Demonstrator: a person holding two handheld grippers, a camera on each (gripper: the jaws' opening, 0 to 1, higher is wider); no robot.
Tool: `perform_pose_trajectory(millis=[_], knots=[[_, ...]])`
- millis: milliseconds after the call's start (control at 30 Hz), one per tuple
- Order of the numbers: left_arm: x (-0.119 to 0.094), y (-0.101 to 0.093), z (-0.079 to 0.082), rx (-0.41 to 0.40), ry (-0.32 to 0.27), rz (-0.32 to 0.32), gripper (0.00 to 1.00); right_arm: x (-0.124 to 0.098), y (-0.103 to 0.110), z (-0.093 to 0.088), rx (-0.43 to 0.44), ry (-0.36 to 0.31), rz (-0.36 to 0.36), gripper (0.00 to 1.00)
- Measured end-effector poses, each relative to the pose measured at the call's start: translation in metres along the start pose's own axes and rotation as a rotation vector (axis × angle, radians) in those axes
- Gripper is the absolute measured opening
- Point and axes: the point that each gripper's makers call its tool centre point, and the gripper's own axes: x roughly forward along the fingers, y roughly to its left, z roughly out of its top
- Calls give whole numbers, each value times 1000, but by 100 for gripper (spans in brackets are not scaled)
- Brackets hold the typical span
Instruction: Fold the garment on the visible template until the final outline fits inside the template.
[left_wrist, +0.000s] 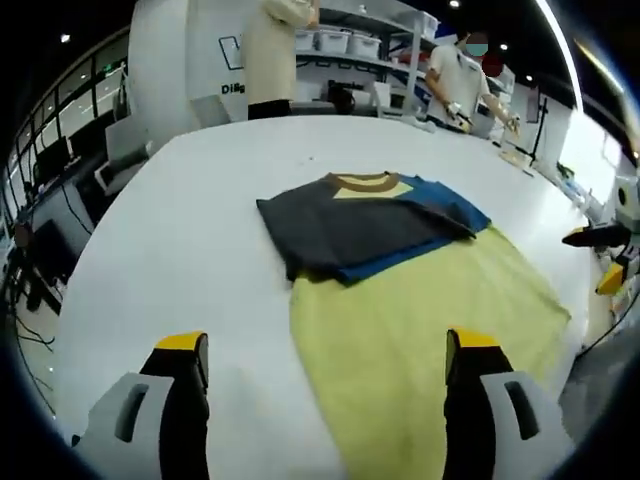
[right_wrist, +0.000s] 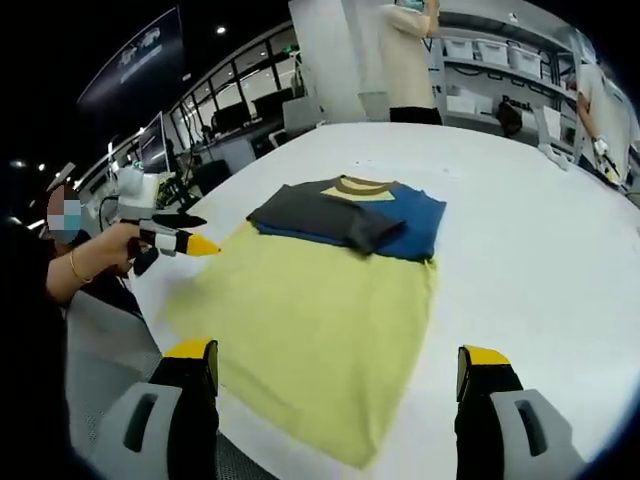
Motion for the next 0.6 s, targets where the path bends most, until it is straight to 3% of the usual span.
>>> perform_pose_trajectory(millis=[600], knots=[[-42, -28, -28, 18, 5, -39, 92, -1, 6, -25, 6, 13, -3, 99]])
